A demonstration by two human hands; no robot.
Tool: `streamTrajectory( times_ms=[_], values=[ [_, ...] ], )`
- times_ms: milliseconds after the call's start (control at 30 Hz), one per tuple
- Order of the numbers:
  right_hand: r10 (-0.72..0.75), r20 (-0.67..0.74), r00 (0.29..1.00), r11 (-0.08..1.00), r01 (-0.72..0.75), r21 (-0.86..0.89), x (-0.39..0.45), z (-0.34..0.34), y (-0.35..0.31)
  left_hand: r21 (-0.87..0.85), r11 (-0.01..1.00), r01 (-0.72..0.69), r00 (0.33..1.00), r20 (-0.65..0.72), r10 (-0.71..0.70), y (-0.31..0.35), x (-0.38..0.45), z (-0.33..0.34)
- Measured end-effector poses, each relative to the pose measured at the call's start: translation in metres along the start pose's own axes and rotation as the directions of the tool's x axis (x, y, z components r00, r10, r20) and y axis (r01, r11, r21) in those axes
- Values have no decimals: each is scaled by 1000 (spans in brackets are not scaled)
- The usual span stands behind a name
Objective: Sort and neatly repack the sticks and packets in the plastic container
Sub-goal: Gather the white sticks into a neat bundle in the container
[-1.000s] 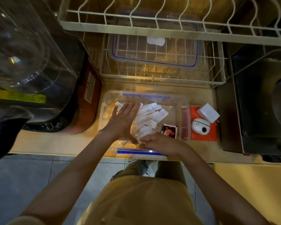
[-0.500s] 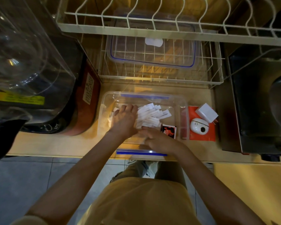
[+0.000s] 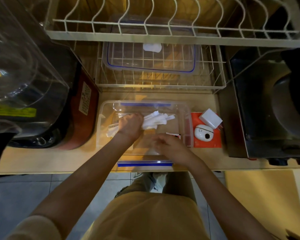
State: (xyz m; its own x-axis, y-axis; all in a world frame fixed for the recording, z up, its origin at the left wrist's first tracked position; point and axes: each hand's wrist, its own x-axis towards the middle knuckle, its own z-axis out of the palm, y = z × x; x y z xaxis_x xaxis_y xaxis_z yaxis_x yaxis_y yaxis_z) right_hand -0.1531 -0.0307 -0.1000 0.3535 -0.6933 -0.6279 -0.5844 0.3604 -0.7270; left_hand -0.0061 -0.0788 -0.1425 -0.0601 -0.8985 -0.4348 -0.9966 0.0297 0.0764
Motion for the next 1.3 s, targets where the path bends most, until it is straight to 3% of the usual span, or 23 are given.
streamTrajectory(
  times_ms=[200, 367, 533, 667, 700, 800, 900, 933, 967, 1000, 1033, 1067, 1133, 1200, 1300],
  values=[
    [73, -40, 997, 992, -69, 107, -6, -4, 1, -106, 991, 79, 997, -3, -80, 3, 1, 5],
    [74, -43, 996, 977, -63, 204, -4, -4, 0, -408, 909, 84, 993, 109, -43, -8, 1, -5],
    [-58, -68, 996, 912, 81, 402, -1, 0, -14, -778, 628, -14, 977, 123, 173, -16, -26, -31],
    [-176, -164, 971, 878, 230, 420, -2, 0, -28, -849, 512, -133, 904, 109, 414, -10, -34, -36],
    [-174, -182, 968, 881, 235, 410, 0, 0, -32, -857, 499, -130, 881, 131, 454, -9, -37, -38],
    [-227, -246, 942, 903, 298, 309, 5, 2, -37, -945, 317, -79, 867, 92, 490, -9, -42, -38],
    [-344, -358, 868, 897, 417, 149, 11, 9, -42, -988, 135, 70, 847, 130, 516, -11, -40, -25],
    [-374, -394, 840, 891, 443, 98, 13, 12, -44, -984, 152, -91, 873, -5, 488, -11, -38, -24],
    [-388, -437, 812, 883, 463, 77, 16, 15, -44, -977, 179, -117, 865, -11, 502, -7, -35, -25],
    [-383, -482, 788, 878, 472, 76, 19, 16, -45, -959, 277, -53, 863, 95, 496, 3, -36, -27],
    [-357, -521, 775, 875, 473, 103, 22, 17, -45, -959, 281, 31, 927, 133, 350, 4, -33, -18],
    [-322, -552, 769, 867, 474, 156, 23, 18, -47, -922, 386, -41, 969, 57, 239, 1, -40, -19],
    [-242, -579, 779, 848, 460, 264, 29, 20, -50, -890, 453, -51, 997, -18, 78, 4, -36, -18],
    [-216, -570, 793, 846, 443, 296, 31, 23, -50, -873, 466, -143, 990, -122, 74, 5, -32, -15],
    [-246, -587, 771, 846, 467, 259, 33, 30, -43, -893, 384, -234, 972, -208, 109, 1, -29, -6]
  ],
)
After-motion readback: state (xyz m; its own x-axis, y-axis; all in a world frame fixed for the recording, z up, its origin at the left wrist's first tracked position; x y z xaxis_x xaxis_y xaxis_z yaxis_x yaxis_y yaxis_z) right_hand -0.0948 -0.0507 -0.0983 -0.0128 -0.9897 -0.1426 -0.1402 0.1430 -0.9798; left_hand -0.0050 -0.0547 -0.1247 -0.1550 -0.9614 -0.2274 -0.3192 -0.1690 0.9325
